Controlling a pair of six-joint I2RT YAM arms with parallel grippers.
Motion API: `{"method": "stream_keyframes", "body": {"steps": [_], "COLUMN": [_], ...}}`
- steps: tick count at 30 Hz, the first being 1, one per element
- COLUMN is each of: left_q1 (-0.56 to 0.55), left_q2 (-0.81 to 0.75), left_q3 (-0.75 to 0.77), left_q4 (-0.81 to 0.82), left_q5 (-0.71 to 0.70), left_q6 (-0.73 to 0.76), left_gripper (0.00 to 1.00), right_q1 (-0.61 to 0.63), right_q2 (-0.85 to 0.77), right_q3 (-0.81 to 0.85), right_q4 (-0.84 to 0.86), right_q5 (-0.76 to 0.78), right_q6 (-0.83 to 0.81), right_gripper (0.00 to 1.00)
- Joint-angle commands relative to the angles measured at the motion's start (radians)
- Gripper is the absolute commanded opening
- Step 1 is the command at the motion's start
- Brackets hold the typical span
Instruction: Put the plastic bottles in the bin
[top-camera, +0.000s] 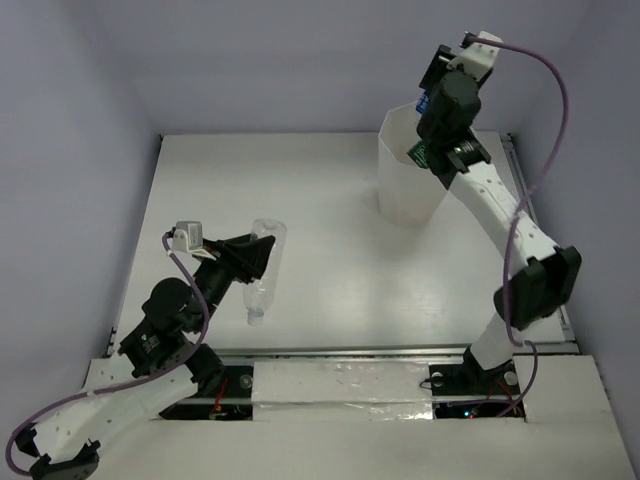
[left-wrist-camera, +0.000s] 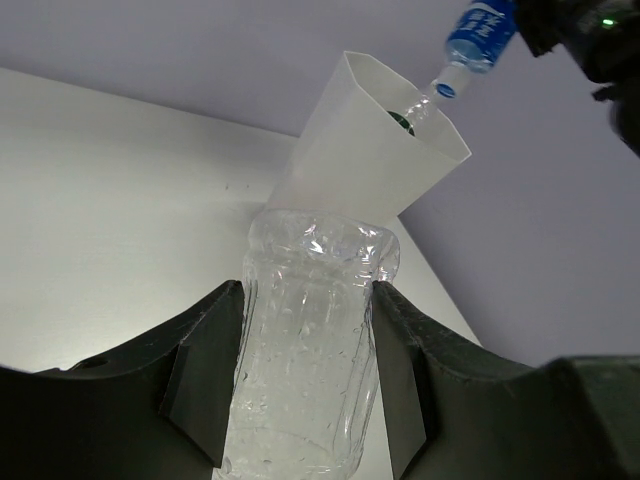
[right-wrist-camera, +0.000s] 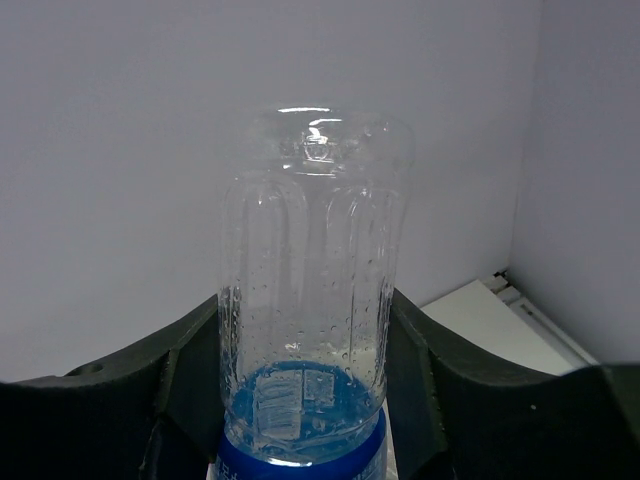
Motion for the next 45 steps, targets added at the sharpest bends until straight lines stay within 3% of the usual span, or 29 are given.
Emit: {"method": "stream_keyframes", "body": {"steps": [1,9,14,22,24,26,30,39,41,43,44,45], "left_q1": [0.000,0.000,0.000,0.000,0.000,0.000,0.000,0.000,0.000,0.000,0.000,0.000], "left_q2": [-0.019,-0.033,-0.013,0.025,0.033,0.044,0.082,0.257,0.331,0.390,0.451,0.481], "left_q3": [-0.003,-0.017,-0.022,-0.022,-0.019,-0.012,0.011,0.081,0.115,0.165,0.190,0.211], "left_q4": [0.051,0.045,0.079,0.125,0.134,0.143,0.188,0.404,0.470,0.514,0.548,0.565], "left_q5": [0.000,-0.022,-0.019,0.007,0.013,0.016,0.035,0.098,0.107,0.122,0.125,0.127], "left_q6": [-0.007,0.001,0.007,0.005,0.004,0.007,0.018,0.034,0.044,0.068,0.077,0.088], "left_gripper": [0.33,0.33,0.33,0.33,0.33,0.33,0.33,0.33,0.33,0.32,0.32,0.32], "right_q1": [-0.010,-0.010,-0.010,0.018,0.018,0.018,0.018,0.018,0.018,0.018,0.018,0.018], "right_q2": [0.102,0.260,0.194,0.097,0.071,0.035,-0.022,-0.156,-0.238,-0.307,-0.388,-0.428], "right_q3": [0.167,0.238,0.045,-0.135,-0.169,-0.189,-0.201,-0.175,-0.209,-0.290,-0.325,-0.407], "right_q4": [0.019,0.013,0.090,0.136,0.128,0.125,0.093,-0.011,-0.010,-0.008,0.002,0.004], "right_q5": [0.060,0.069,0.060,0.017,-0.004,-0.016,-0.064,-0.130,-0.148,-0.176,-0.196,-0.210], "right_q6": [-0.094,-0.072,-0.024,0.047,0.079,0.109,0.134,0.163,0.188,0.240,0.282,0.310], "right_gripper": [0.39,0.40,0.43,0.66,0.67,0.80,0.93,0.98,0.93,0.57,0.28,0.18]}}
